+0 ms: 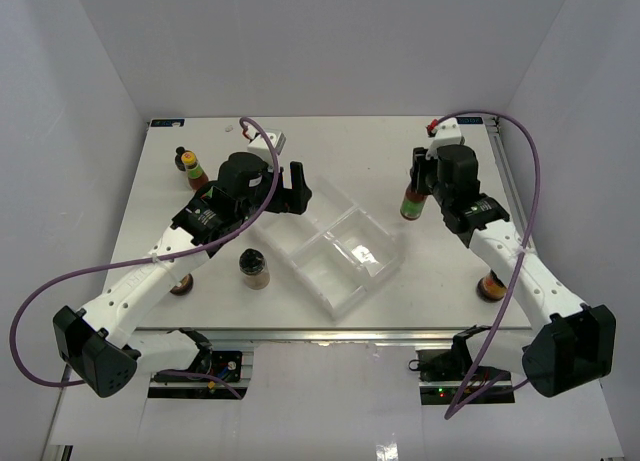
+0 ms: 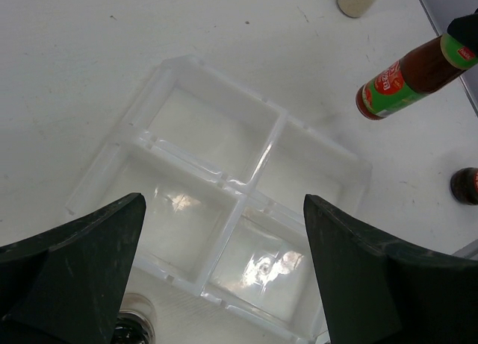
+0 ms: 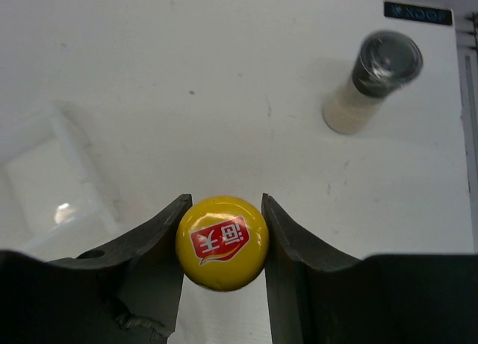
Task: Organize the condiment bottles
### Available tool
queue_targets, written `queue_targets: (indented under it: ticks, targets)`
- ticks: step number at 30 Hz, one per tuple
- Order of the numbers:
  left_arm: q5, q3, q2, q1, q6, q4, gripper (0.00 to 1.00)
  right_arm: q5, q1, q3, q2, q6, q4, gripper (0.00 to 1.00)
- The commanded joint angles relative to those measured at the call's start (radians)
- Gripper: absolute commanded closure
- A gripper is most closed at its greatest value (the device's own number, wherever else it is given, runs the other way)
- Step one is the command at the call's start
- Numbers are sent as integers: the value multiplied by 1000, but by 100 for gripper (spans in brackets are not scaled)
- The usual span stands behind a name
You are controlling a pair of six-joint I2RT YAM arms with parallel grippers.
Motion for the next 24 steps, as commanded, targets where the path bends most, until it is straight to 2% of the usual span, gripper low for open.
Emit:
queue_targets:
  ticks: [1,5,10,18,24]
  targets:
    - [-50,58,-16,38,-25,-12,2,-39,92,205,67,-36,149,92]
    - [-44,71,-43,81,-29,-33,2,-52,167,333,174,-32,168,92]
    - [-64,79,-71,103,-23,-47,2,-98,215,400,299,-23,248,92]
    - [-105,88,-110,122,-12,-67,2,-126,262,454,433,14,329,92]
    - [-122,82,-130,133,-10,-67,2,-136,296,379,437,-3,405,92]
